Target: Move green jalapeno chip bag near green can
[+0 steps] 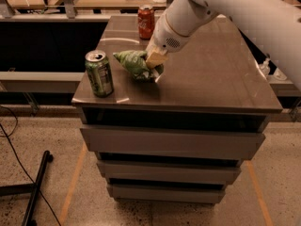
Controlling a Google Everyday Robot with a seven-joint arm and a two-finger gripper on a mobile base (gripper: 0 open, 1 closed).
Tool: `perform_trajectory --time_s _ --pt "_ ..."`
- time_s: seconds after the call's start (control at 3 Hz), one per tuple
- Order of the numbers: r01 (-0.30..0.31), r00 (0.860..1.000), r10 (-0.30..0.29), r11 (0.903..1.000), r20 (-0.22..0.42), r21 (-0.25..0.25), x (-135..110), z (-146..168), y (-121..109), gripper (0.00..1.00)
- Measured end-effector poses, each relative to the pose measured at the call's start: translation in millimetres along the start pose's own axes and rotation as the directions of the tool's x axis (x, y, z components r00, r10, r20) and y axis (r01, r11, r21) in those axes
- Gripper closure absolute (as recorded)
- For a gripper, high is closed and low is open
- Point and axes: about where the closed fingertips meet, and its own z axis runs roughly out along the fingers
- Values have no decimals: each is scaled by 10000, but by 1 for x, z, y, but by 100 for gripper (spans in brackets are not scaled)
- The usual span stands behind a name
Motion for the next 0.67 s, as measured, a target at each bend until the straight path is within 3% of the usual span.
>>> perform_trajectory --time_s 0.67 --pt "-8 9999 9 9999 146 -111 -9 6 6 30"
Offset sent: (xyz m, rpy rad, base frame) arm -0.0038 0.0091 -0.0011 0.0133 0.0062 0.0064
